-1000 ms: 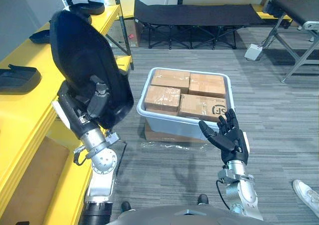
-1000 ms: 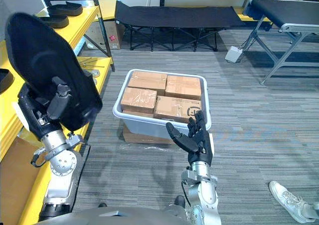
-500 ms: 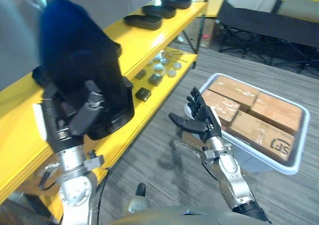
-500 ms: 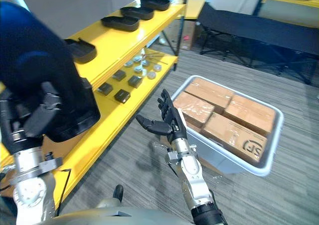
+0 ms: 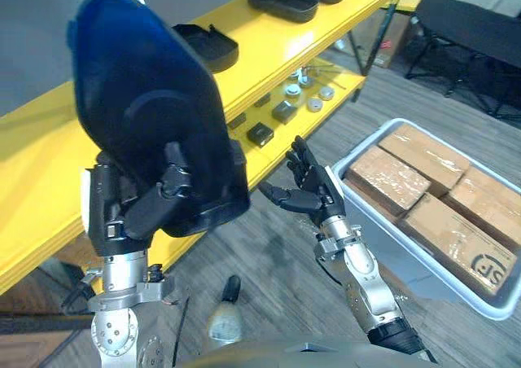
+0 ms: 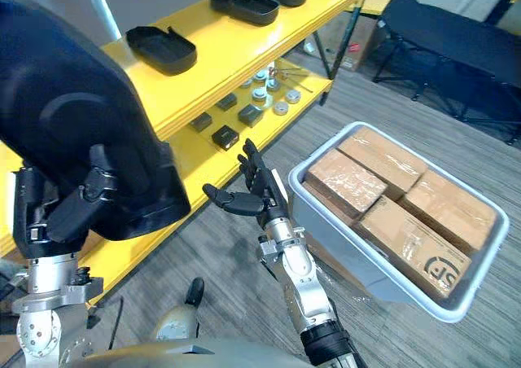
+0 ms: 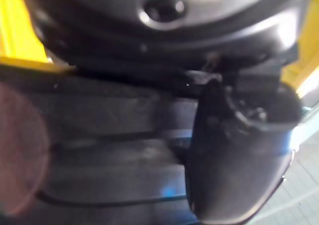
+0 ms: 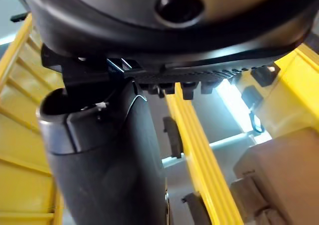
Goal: Walk over and take three plastic housings, then place them on the shelf
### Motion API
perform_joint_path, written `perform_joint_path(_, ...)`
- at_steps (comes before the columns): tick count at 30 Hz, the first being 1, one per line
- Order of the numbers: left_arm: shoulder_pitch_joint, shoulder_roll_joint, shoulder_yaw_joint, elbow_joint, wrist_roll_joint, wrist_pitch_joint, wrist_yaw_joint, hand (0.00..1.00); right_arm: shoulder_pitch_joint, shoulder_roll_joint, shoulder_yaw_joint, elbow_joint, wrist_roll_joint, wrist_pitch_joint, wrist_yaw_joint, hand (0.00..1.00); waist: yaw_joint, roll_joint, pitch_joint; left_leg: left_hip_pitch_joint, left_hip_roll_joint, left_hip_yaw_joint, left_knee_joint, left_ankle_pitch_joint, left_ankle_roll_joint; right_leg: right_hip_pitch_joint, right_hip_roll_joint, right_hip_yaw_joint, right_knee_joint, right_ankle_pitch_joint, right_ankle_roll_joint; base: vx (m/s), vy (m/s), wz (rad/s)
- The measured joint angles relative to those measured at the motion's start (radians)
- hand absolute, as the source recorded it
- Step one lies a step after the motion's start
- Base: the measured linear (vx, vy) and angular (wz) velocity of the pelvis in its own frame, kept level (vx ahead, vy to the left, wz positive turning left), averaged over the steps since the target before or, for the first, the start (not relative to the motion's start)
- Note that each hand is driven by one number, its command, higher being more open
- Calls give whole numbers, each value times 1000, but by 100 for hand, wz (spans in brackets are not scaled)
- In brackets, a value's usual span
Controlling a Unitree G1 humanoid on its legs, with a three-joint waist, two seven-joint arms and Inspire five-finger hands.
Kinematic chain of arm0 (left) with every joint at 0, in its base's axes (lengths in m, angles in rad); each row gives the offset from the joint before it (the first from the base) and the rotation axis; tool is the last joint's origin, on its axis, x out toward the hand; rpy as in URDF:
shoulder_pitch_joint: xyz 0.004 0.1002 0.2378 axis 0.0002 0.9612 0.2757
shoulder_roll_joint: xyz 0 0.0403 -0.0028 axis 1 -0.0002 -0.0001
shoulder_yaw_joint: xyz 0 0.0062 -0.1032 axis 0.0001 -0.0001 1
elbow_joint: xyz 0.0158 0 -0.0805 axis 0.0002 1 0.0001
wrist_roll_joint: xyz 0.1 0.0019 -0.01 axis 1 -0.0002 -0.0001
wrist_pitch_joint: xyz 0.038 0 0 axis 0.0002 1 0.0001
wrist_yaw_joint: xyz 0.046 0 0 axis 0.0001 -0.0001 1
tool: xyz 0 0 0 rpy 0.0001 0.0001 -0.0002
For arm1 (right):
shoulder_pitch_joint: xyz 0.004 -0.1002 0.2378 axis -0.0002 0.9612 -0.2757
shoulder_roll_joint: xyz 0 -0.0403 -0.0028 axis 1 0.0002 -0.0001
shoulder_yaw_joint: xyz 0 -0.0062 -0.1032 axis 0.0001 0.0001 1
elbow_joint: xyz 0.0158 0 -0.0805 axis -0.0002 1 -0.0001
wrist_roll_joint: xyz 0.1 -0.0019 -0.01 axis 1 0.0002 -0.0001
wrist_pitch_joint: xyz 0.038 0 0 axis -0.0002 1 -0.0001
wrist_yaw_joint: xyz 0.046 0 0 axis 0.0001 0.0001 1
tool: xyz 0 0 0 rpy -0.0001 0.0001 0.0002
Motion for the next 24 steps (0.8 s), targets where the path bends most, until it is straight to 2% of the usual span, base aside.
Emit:
perform_joint_path(1, -8, 9, -8, 5, -2, 0, -13, 0, 6, -1, -14, -7, 1, -2, 1, 100, -8, -5, 4, -1, -19, -16, -1, 5, 7, -10, -24, 47, 51, -11, -18, 10, 57, 47)
perform_joint_path(4, -37, 51, -25, 15, -6, 0, -40, 0, 31, -1, -45, -39, -11, -6, 2, 100, -29, -24, 16, 0, -49, -52, -11, 15, 27, -51, -65, 181, 187, -15, -25, 3, 53, 60)
perform_joint_path(6, -55, 64, -35, 19, -10, -1, -37, 0, 30, 1, -35, -68, -11, -14, 6, 100, -29, -34, 23, 0, -51, -52, -34, 22, 46, -69, -70, 205, 212, -23, -34, -9, -29, 24)
perform_joint_path(8, -74, 73, -41, 27, -10, -1, -11, 0, 10, 1, -14, -74, -11, -31, 22, 100, -30, -44, 33, -5, -61, -47, -39, 32, 54, -68, -70, 209, 208, -72, -30, -14, -70, 9)
perform_joint_path(10, -105, 72, -56, 50, -16, -1, 13, 0, -25, -2, 11, -74, -11, -31, 47, 100, -29, -36, 46, -13, -68, -48, -38, 57, 40, -62, -67, 213, 192, -120, -19, -46, -108, 5)
perform_joint_path(11, -125, 67, -58, 58, -20, -1, 38, 0, -47, -4, 12, -74, -11, -31, 53, 100, -29, -18, 66, -21, -65, -55, -38, 74, 31, -54, -54, 221, 172, -161, 3, -98, -152, 12)
perform_joint_path(12, -127, 60, -61, 61, -20, -1, 47, 0, -48, -3, 11, -74, -11, -31, 54, 100, -29, -9, 75, -21, -64, -61, -38, 81, 32, -44, -48, 221, 164, -179, 44, -113, -149, 18)
perform_joint_path(14, -113, 45, -85, 71, -20, -1, 46, 0, -27, -10, 1, -74, -10, -31, 56, 100, -40, 13, 81, -21, -60, -60, -33, 89, 49, -22, -36, 197, 165, -190, 48, -85, -66, 39)
perform_joint_path(15, -95, 43, -105, 72, -20, -1, 34, 0, -7, -10, -19, -74, -10, -32, 57, 100, -43, 12, 83, -21, -56, -52, -31, 78, 68, -1, -29, 171, 160, -193, 49, -69, -17, 53)
perform_joint_path(16, -86, 45, -116, 71, -16, -1, 17, 0, -1, -10, -30, -74, -9, -32, 57, 100, -44, 12, 85, -22, -50, -23, -22, 75, 69, 16, -27, 153, 156, -193, 48, -49, -3, 40)
perform_joint_path(19, -88, 46, -112, 65, -6, -3, 7, 0, -11, 1, -25, -74, 6, -72, 57, 100, -27, -6, 92, -59, -60, 23, 42, 63, 46, 28, -41, 137, 148, -192, 47, 16, 41, 22)
perform_joint_path(20, -87, 48, -94, 59, -6, -3, 5, 0, -15, 12, -20, -74, 6, -91, 55, 100, -20, -27, 99, -69, -82, 34, 66, 50, 45, 45, -59, 124, 139, -190, 43, 93, 67, 35)
perform_joint_path(21, -88, 50, -72, 57, -5, -3, 5, 0, -15, 17, -18, -74, 6, -107, 47, 100, -15, -55, 109, -73, -107, 47, 95, 21, 56, 78, -75, 107, 141, -167, 26, 122, 65, 44)
perform_joint_path(22, -89, 48, -62, 59, -5, -3, 7, 0, -15, 15, -18, -74, 6, -110, 43, 100, -16, -57, 112, -78, -116, 38, 113, 12, 57, 78, -82, 114, 169, -147, -6, 135, 110, 60)
perform_joint_path(23, -88, 47, -52, 60, -3, -3, 10, 0, -14, 11, -19, -74, 6, -117, 34, 100, -19, -54, 110, -83, -124, 20, 128, 11, 66, 56, -93, 146, 233, -109, -64, 111, 164, 65)
perform_joint_path(24, -90, 52, -29, 59, -2, -7, 12, 0, -16, 12, -24, -75, 6, -125, 17, 100, -16, -54, 109, -73, -132, 3, 126, -10, 84, 9, -113, 198, 337, -45, -140, 125, 219, 71)
